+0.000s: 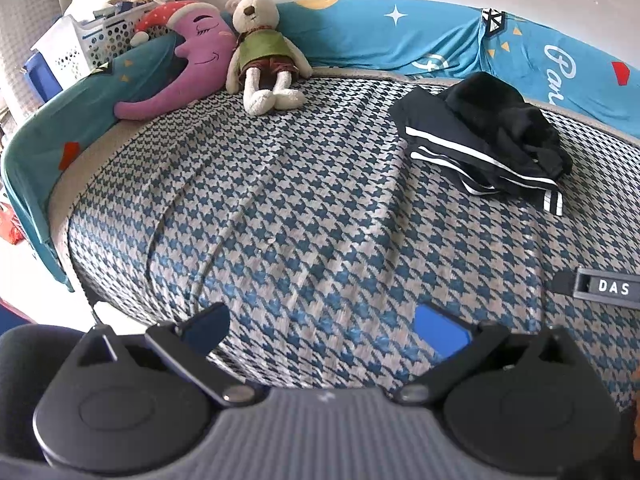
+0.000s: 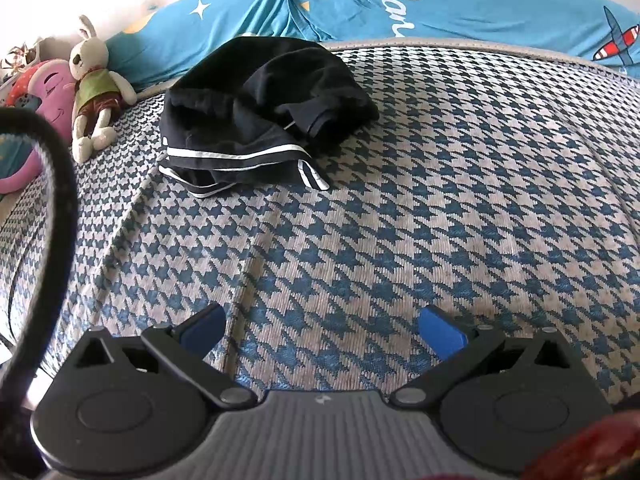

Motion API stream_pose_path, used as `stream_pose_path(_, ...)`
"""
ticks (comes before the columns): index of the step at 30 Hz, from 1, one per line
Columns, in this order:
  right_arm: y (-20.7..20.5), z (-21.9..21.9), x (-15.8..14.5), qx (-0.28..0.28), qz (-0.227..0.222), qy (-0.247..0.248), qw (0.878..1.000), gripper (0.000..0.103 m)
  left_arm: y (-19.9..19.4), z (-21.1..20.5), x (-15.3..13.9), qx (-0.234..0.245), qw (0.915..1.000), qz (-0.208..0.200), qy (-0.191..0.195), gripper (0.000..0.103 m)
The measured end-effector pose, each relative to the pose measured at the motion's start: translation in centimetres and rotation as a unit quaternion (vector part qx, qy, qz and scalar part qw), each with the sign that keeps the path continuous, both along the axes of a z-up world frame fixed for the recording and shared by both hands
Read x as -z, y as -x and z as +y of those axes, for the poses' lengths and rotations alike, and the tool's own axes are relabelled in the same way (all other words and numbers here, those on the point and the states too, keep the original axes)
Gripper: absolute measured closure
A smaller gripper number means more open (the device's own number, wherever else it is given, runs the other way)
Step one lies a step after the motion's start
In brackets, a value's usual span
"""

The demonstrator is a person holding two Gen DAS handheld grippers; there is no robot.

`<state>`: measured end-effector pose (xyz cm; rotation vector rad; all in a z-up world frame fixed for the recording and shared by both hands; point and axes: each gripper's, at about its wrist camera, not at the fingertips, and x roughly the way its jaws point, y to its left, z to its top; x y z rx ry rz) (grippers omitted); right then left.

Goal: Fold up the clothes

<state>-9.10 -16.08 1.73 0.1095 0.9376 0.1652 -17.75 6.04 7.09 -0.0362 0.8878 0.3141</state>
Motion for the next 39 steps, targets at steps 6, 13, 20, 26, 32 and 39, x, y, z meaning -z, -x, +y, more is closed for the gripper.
stream_pose_path(6,-0.1,-0.1,-0.3,0.006,-0.007,-0.002,1.000,0.000,-1.7,0.3,0.8,0.002,0.9999,0.010,0.007,0.000)
stream_pose_path(13,-0.3,0.2,-0.9,0.000,-0.014,0.001,1.000,0.000,-4.1,0.0,1.6,0.022,0.9995,0.018,0.012,0.000)
stream_pose_path(20,-1.2,1.2,-1.9,-0.040,-0.026,0.017,0.999,0.000,-6.6,-1.1,2.0,0.060,0.9978,0.027,-0.005,0.000)
stream_pose_path(26,-3.4,1.5,-3.0,-0.069,-0.032,0.026,0.997,0.000,-8.9,-1.3,2.0,0.078,0.9962,0.038,-0.005,0.000)
stream_pose_path(32,-5.9,1.2,-3.4,-0.079,-0.035,0.045,0.995,0.000,-11.3,-1.3,1.9,0.085,0.9953,0.046,0.004,0.000)
stream_pose_path(39,-8.2,1.5,-3.1,-0.089,-0.031,0.041,0.995,0.000,-13.9,-1.8,2.8,0.100,0.9931,0.061,0.002,0.000)
